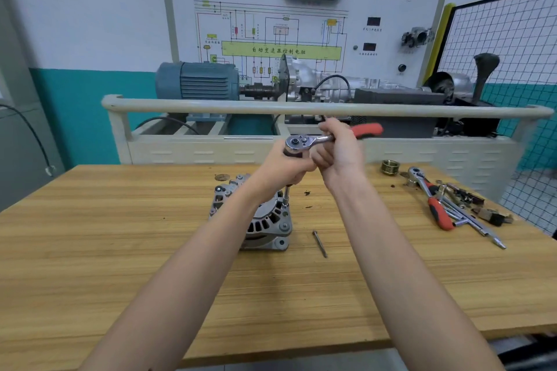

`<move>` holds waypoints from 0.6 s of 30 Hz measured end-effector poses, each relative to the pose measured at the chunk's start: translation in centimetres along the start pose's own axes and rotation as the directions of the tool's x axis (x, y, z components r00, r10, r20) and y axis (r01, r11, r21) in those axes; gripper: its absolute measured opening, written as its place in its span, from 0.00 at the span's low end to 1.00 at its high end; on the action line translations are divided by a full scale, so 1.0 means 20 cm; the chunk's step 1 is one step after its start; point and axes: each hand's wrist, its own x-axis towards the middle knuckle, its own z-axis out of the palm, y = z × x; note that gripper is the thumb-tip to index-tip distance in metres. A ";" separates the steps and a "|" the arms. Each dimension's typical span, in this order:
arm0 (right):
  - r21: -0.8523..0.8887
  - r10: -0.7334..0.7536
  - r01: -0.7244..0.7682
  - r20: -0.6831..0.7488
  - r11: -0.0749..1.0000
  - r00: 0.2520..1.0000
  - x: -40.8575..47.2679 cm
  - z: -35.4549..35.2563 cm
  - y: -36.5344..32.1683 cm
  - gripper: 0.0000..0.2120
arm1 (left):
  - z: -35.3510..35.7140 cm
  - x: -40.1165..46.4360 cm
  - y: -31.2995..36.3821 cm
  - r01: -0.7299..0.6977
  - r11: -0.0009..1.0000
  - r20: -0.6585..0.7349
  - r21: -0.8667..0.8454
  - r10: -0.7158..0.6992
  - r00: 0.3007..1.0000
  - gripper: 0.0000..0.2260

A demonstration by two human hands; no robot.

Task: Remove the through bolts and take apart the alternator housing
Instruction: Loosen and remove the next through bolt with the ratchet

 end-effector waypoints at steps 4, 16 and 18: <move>0.136 -0.206 0.228 -0.157 0.964 0.966 -0.14 -0.05 0.13 0.16 | 0.05 0.01 -0.03 -0.038 0.999 -0.233 0.004 0.038 0.972 0.19; -0.303 0.262 -0.162 0.325 0.939 0.909 0.13 0.02 -0.14 0.27 | -0.03 0.00 0.02 0.017 0.992 0.093 0.126 -0.029 0.995 0.16; -0.247 0.215 -0.145 0.286 0.958 0.934 0.12 0.03 -0.11 0.25 | -0.02 0.01 0.01 0.024 0.997 0.080 0.067 -0.029 0.996 0.17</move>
